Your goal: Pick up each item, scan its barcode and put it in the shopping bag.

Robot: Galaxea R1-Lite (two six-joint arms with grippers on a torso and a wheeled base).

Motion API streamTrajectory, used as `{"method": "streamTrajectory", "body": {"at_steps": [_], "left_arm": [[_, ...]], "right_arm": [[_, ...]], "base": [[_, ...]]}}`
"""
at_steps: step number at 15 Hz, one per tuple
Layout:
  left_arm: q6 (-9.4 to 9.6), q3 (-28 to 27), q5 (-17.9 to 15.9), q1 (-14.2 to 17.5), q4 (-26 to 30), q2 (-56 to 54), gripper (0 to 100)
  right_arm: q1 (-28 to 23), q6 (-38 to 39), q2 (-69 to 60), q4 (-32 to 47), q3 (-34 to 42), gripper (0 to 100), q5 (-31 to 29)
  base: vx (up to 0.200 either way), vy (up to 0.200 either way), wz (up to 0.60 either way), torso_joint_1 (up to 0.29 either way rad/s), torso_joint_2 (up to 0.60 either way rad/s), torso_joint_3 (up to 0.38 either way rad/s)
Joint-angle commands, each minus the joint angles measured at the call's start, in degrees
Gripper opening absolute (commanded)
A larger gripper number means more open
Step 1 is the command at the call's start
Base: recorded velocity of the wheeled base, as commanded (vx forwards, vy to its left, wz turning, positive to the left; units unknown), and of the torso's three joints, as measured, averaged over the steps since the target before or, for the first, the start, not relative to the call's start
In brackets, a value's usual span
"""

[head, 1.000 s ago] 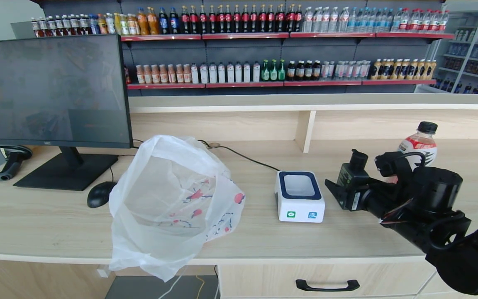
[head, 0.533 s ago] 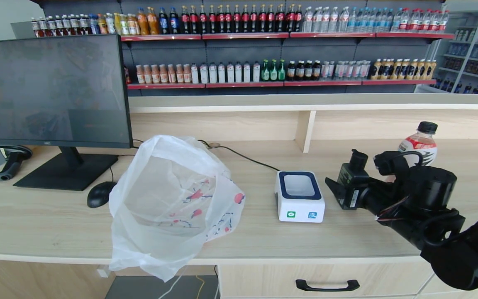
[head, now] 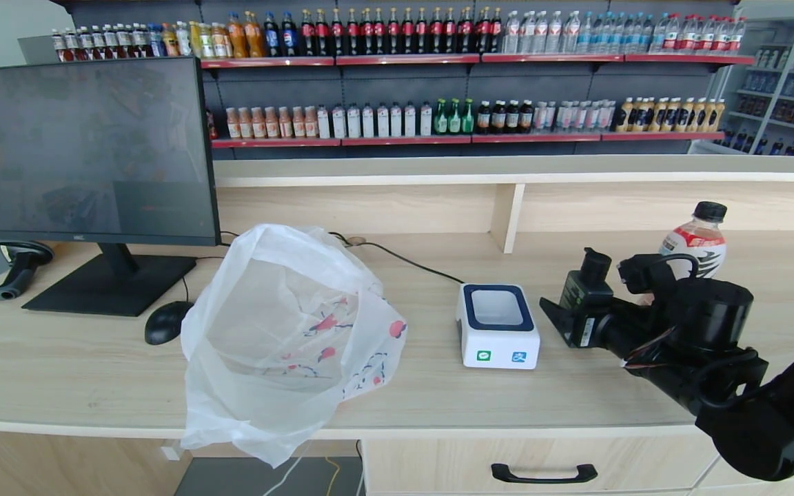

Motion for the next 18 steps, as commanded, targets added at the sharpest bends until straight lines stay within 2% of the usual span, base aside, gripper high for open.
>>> {"method": "streamTrajectory", "body": {"at_steps": [1, 2, 12, 18], "left_arm": [[-0.01, 0.0, 0.0, 0.0, 0.0, 0.0, 100], [-0.01, 0.0, 0.0, 0.0, 0.0, 0.0, 100], [-0.01, 0.0, 0.0, 0.0, 0.0, 0.0, 100], [-0.01, 0.0, 0.0, 0.0, 0.0, 0.0, 100]], "right_arm": [[0.0, -0.1, -0.1, -0.1, 0.3, 100, 0.0], [0.1, 0.2, -0.1, -0.1, -0.1, 0, 0.0], [0.4, 1.4, -0.5, -0.9, 0.6, 0, 0.0], [1.4, 2.3, -4.9, -1.0, 2.2, 0, 0.0]], "base": [[0.000, 0.000, 0.00, 0.000, 0.00, 0.000], [0.000, 0.000, 0.00, 0.000, 0.00, 0.000], [0.000, 0.000, 0.00, 0.000, 0.00, 0.000], [0.000, 0.000, 0.00, 0.000, 0.00, 0.000]]}}
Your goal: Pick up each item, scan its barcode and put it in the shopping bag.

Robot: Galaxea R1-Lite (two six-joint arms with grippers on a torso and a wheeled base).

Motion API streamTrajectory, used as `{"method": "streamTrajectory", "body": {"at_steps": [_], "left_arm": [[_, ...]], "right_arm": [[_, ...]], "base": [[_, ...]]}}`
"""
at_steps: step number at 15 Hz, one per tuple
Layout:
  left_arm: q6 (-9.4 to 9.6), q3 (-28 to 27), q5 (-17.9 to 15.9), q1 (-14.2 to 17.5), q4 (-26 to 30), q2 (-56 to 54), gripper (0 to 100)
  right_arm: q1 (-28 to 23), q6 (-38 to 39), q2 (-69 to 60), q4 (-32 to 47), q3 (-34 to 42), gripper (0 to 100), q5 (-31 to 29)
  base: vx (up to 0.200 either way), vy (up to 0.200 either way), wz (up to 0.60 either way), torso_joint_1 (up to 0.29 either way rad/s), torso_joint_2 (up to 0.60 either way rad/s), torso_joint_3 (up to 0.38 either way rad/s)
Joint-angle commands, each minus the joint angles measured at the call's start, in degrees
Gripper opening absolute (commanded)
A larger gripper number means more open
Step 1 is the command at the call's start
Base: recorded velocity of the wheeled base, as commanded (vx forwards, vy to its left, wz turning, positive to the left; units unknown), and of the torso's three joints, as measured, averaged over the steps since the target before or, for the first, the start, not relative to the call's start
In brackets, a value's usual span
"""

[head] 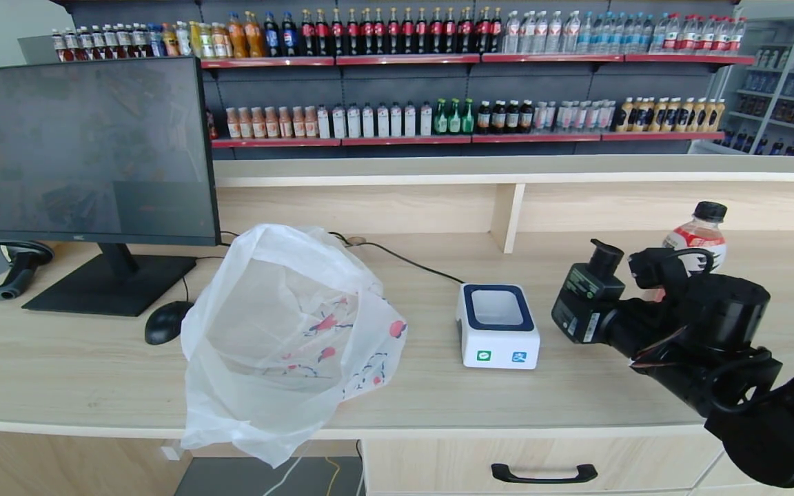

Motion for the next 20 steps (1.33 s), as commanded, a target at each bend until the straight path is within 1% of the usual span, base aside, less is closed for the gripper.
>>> {"method": "streamTrajectory", "body": {"at_steps": [1, 3, 4, 5, 10, 12, 15, 19, 20], "left_arm": [[-0.01, 0.0, 0.0, 0.0, 0.0, 0.0, 100], [-0.01, 0.0, 0.0, 0.0, 0.0, 0.0, 100], [-0.01, 0.0, 0.0, 0.0, 0.0, 0.0, 100], [-0.01, 0.0, 0.0, 0.0, 0.0, 0.0, 100], [-0.01, 0.0, 0.0, 0.0, 0.0, 0.0, 100], [-0.01, 0.0, 0.0, 0.0, 0.0, 0.0, 100], [-0.01, 0.0, 0.0, 0.0, 0.0, 0.0, 100], [-0.01, 0.0, 0.0, 0.0, 0.0, 0.0, 100], [-0.01, 0.0, 0.0, 0.0, 0.0, 0.0, 100]], "right_arm": [[0.8, 0.5, -3.4, 0.0, 1.8, 0, 0.0], [1.7, 1.3, -6.2, 0.0, 2.6, 0, 0.1], [3.4, 2.4, -9.2, 0.0, 4.3, 0, 0.1], [3.8, 2.6, -10.1, 0.0, 4.9, 0, 0.1], [4.7, 3.6, -17.2, 0.0, 11.4, 0, 0.1], [7.1, 3.8, -21.9, 0.0, 15.2, 0, 0.3], [7.4, 3.7, -26.4, 0.0, 19.4, 0, 0.6], [7.5, 3.6, -28.4, 0.0, 20.8, 0, 2.7], [8.2, 3.8, -28.4, 0.0, 20.7, 0, 3.5]], "base": [[0.000, 0.000, 0.00, 0.000, 0.00, 0.000], [0.000, 0.000, 0.00, 0.000, 0.00, 0.000], [0.000, 0.000, 0.00, 0.000, 0.00, 0.000], [0.000, 0.000, 0.00, 0.000, 0.00, 0.000], [0.000, 0.000, 0.00, 0.000, 0.00, 0.000], [0.000, 0.000, 0.00, 0.000, 0.00, 0.000], [0.000, 0.000, 0.00, 0.000, 0.00, 0.000], [0.000, 0.000, 0.00, 0.000, 0.00, 0.000], [0.000, 0.000, 0.00, 0.000, 0.00, 0.000]]}}
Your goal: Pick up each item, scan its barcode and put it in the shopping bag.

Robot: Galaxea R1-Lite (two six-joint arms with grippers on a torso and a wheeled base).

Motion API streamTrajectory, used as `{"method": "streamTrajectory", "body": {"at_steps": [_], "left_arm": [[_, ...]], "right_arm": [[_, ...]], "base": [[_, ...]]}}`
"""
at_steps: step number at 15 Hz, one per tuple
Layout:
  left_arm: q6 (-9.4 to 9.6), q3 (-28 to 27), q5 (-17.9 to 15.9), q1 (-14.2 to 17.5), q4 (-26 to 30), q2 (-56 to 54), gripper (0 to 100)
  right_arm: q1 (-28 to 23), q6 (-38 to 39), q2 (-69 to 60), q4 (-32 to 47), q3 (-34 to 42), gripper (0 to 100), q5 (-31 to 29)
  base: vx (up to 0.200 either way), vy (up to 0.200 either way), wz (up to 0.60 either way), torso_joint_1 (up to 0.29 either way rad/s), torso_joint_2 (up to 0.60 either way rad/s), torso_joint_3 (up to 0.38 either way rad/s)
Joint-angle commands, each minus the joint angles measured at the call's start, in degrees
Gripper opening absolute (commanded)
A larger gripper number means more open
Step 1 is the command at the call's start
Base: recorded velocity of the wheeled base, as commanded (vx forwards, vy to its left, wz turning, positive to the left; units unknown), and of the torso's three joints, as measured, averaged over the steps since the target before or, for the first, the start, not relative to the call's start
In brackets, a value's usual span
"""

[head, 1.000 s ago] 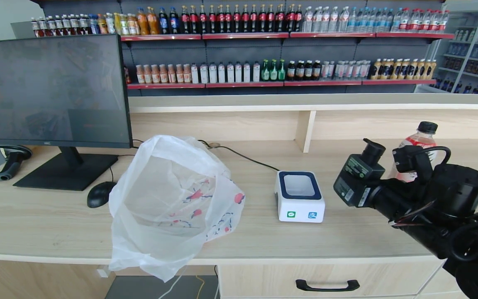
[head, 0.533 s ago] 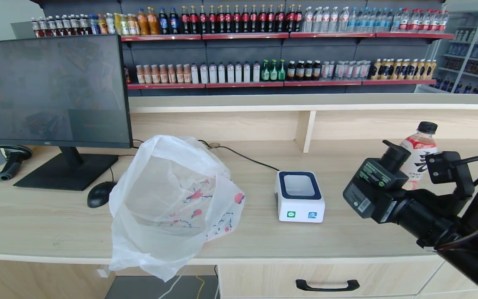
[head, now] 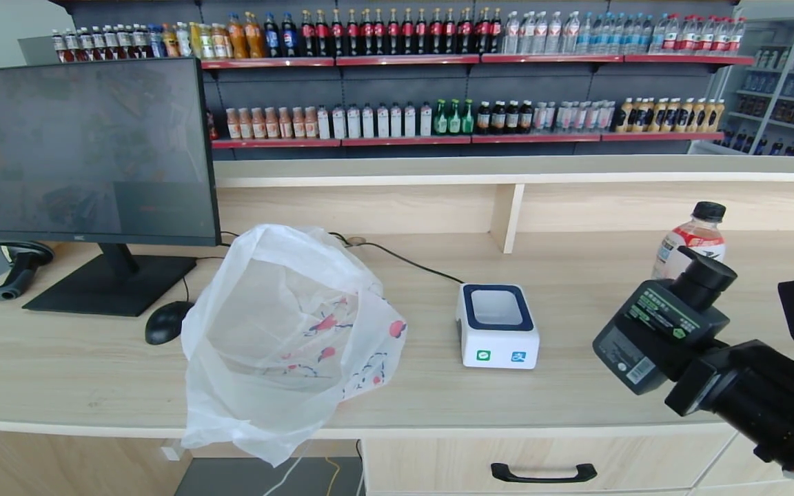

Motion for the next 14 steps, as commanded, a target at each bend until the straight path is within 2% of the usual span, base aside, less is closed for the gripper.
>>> {"method": "streamTrajectory", "body": {"at_steps": [1, 4, 7, 9, 11, 14], "left_arm": [[-0.01, 0.0, 0.0, 0.0, 0.0, 0.0, 100], [-0.01, 0.0, 0.0, 0.0, 0.0, 0.0, 100], [-0.01, 0.0, 0.0, 0.0, 0.0, 0.0, 100], [-0.01, 0.0, 0.0, 0.0, 0.0, 0.0, 100], [-0.01, 0.0, 0.0, 0.0, 0.0, 0.0, 100], [-0.01, 0.0, 0.0, 0.0, 0.0, 0.0, 100]], "right_arm": [[1.6, 0.5, -1.0, -0.1, 0.0, 0, 1.2], [8.2, 5.0, -1.3, -0.1, -0.3, 0, 3.0], [18.5, 17.9, -1.0, -1.6, -3.7, 0, 3.2], [20.3, 25.9, -0.1, -2.5, -6.6, 0, 3.2], [21.1, 29.3, 0.8, -4.6, -8.9, 0, 3.2], [21.2, 32.8, 6.1, -12.8, -12.0, 0, 3.2]], "base": [[0.000, 0.000, 0.00, 0.000, 0.00, 0.000], [0.000, 0.000, 0.00, 0.000, 0.00, 0.000], [0.000, 0.000, 0.00, 0.000, 0.00, 0.000], [0.000, 0.000, 0.00, 0.000, 0.00, 0.000], [0.000, 0.000, 0.00, 0.000, 0.00, 0.000], [0.000, 0.000, 0.00, 0.000, 0.00, 0.000]]}}
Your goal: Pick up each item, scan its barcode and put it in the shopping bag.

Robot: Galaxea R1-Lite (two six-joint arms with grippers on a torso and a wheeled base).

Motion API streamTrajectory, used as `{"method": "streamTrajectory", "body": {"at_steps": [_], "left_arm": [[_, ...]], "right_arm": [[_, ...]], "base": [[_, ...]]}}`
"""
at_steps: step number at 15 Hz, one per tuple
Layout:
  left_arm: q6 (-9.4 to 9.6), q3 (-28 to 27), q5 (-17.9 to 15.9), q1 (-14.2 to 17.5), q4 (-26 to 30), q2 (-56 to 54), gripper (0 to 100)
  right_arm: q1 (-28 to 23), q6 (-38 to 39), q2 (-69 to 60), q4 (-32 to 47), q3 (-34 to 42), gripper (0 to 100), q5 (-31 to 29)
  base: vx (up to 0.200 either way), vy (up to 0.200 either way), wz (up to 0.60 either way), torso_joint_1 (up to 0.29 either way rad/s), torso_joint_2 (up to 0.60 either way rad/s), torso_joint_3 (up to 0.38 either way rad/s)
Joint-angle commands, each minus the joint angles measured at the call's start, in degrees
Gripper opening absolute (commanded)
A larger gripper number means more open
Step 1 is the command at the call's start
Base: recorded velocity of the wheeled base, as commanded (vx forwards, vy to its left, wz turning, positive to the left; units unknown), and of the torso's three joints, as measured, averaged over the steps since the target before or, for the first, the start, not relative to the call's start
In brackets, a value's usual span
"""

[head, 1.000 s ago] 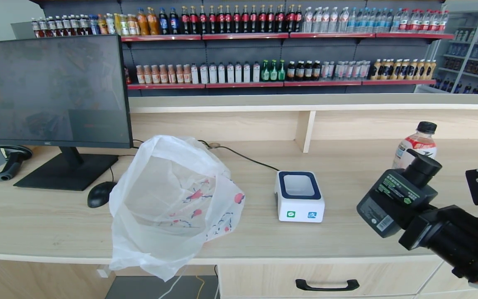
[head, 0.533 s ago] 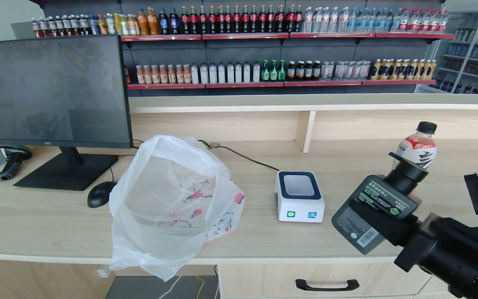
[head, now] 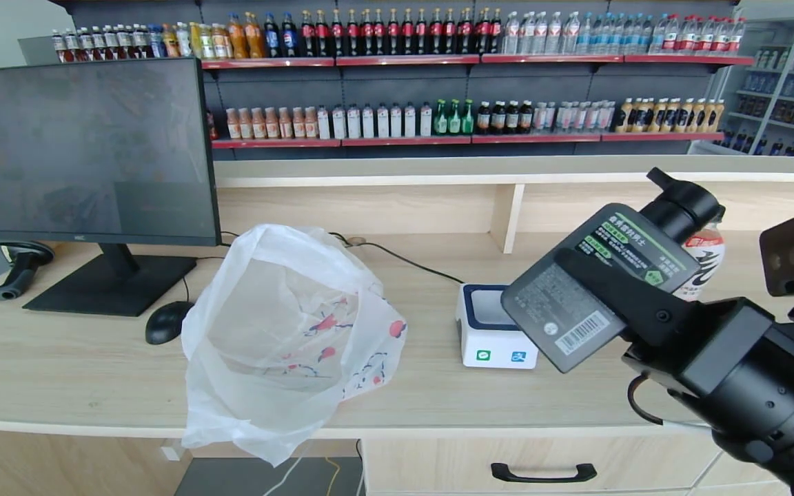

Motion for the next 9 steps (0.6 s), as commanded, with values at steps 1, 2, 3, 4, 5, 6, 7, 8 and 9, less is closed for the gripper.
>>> {"method": "streamTrajectory", "body": {"at_steps": [1, 2, 3, 4, 5, 6, 7, 8, 9], "left_arm": [[-0.01, 0.0, 0.0, 0.0, 0.0, 0.0, 100], [-0.01, 0.0, 0.0, 0.0, 0.0, 0.0, 100], [-0.01, 0.0, 0.0, 0.0, 0.0, 0.0, 100], [-0.01, 0.0, 0.0, 0.0, 0.0, 0.0, 100], [-0.01, 0.0, 0.0, 0.0, 0.0, 0.0, 100], [-0.01, 0.0, 0.0, 0.0, 0.0, 0.0, 100], [-0.01, 0.0, 0.0, 0.0, 0.0, 0.0, 100], [-0.01, 0.0, 0.0, 0.0, 0.0, 0.0, 100], [-0.01, 0.0, 0.0, 0.0, 0.0, 0.0, 100]], "right_arm": [[0.8, 0.8, 4.9, -3.2, -0.4, 0, 0.0], [1.2, 1.0, 5.8, -3.2, 0.4, 0, 0.0], [1.4, 1.5, 5.8, -3.2, -0.2, 0, 0.0], [2.2, 1.7, 5.6, -3.2, -1.3, 0, 0.0], [3.2, 1.6, 5.2, -3.2, -2.1, 0, 0.0], [4.1, 1.5, 4.6, -3.2, -3.2, 0, 0.0], [4.2, 1.4, 4.3, -3.2, -4.4, 0, 0.0], [4.3, 1.5, 3.7, -3.2, -5.3, 0, 0.0], [4.5, 1.6, 3.5, -3.2, -5.5, 0, 0.0]], "base": [[0.000, 0.000, 0.00, 0.000, 0.00, 0.000], [0.000, 0.000, 0.00, 0.000, 0.00, 0.000], [0.000, 0.000, 0.00, 0.000, 0.00, 0.000], [0.000, 0.000, 0.00, 0.000, 0.00, 0.000], [0.000, 0.000, 0.00, 0.000, 0.00, 0.000], [0.000, 0.000, 0.00, 0.000, 0.00, 0.000], [0.000, 0.000, 0.00, 0.000, 0.00, 0.000], [0.000, 0.000, 0.00, 0.000, 0.00, 0.000], [0.000, 0.000, 0.00, 0.000, 0.00, 0.000]]}}
